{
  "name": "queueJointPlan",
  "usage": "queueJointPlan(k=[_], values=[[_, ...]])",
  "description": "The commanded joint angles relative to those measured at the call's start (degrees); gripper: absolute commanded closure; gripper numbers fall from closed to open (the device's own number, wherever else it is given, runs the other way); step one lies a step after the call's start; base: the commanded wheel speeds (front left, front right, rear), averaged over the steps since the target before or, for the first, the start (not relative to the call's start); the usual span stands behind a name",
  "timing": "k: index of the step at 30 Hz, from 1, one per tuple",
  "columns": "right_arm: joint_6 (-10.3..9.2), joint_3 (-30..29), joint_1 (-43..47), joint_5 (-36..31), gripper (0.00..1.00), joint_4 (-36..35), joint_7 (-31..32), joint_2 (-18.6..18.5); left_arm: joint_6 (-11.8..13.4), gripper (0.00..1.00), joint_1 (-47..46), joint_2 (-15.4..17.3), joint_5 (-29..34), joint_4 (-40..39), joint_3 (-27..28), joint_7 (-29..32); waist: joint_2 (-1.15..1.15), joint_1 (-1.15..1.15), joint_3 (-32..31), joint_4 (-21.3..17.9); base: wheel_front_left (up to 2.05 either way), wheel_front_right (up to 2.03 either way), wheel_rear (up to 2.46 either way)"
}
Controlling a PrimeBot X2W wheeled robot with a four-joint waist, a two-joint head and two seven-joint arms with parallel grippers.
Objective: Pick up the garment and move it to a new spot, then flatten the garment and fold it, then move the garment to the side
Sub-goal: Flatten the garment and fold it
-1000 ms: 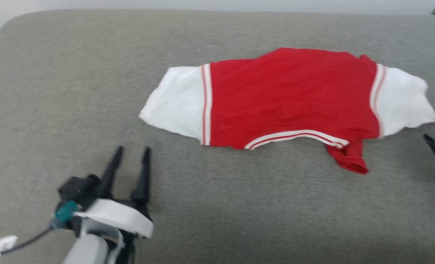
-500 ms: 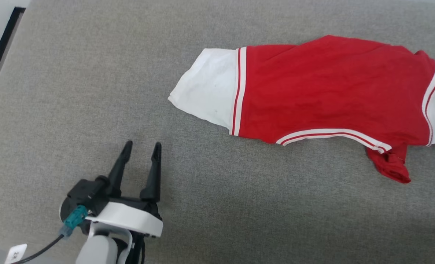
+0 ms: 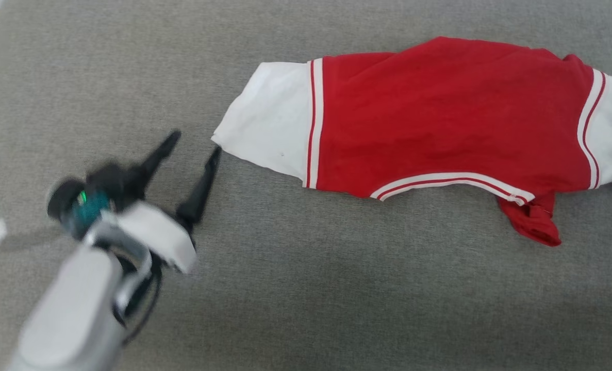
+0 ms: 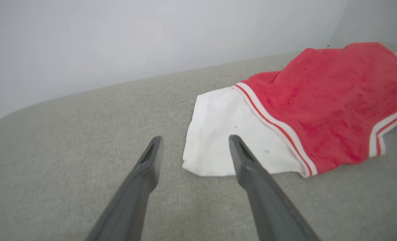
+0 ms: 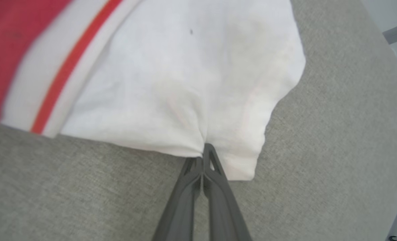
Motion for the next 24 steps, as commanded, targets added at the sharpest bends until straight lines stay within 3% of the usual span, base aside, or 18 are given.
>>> queueJointPlan(k=[1,3,8,9,14,21,22,23,24], values=[[-0.3,1.3,-0.5,0.1,1.0,1.0,0.0,0.4,0.1,0.0,-3.6,2.6,-4.8,1.6,-2.3,7.1,0.0,0.0,0.5,-0.7,0.0,0.0,0.0],[-0.3,2.1,-1.7,0.2,1.0,0.9,-0.3,0.6,0.1,0.0,-8.2,6.0,-9.5,2.7,-5.3,16.3,0.0,0.0,1.2,-1.4,0.0,0.0,0.0],[-0.3,4.2,-3.9,-0.1,1.0,0.3,-0.9,1.2,0.1,0.0,-15.5,7.9,-27.3,5.9,-6.3,37.1,0.0,0.0,2.7,-2.7,0.0,0.0,0.0],[-0.3,4.2,-3.9,-0.1,1.0,0.3,-0.9,1.2,0.1,0.0,-15.5,7.9,-27.3,5.9,-6.3,37.1,0.0,0.0,2.7,-2.7,0.0,0.0,0.0],[-0.3,6.3,-5.4,0.5,1.0,-0.3,-0.3,1.6,0.2,0.0,-20.1,8.2,-34.9,10.7,-6.1,49.8,0.0,0.0,4.0,-4.1,0.0,0.0,0.0],[-0.3,8.5,-7.3,0.8,1.0,-0.5,-0.5,1.9,0.2,0.0,-21.6,4.0,-41.2,15.3,-6.6,55.1,0.0,0.0,5.2,-5.5,0.0,0.0,0.0],[-0.3,8.7,-7.5,0.9,1.0,-0.5,-0.7,2.1,0.1,0.02,-21.5,3.4,-41.9,15.5,-7.1,55.9,0.0,0.0,5.2,-5.6,0.0,0.0,0.0],[-0.3,9.0,-7.6,1.0,1.0,-0.4,-0.8,2.1,0.1,0.13,-21.3,2.9,-42.6,15.5,-7.5,56.3,0.0,0.0,5.2,-5.7,0.0,0.0,0.0],[-0.29,9.3,-7.8,1.2,1.0,-0.3,-0.9,2.2,0.1,0.37,-21.2,2.6,-43.2,15.3,-7.7,56.5,0.0,0.0,5.1,-5.8,0.0,0.0,0.0]])
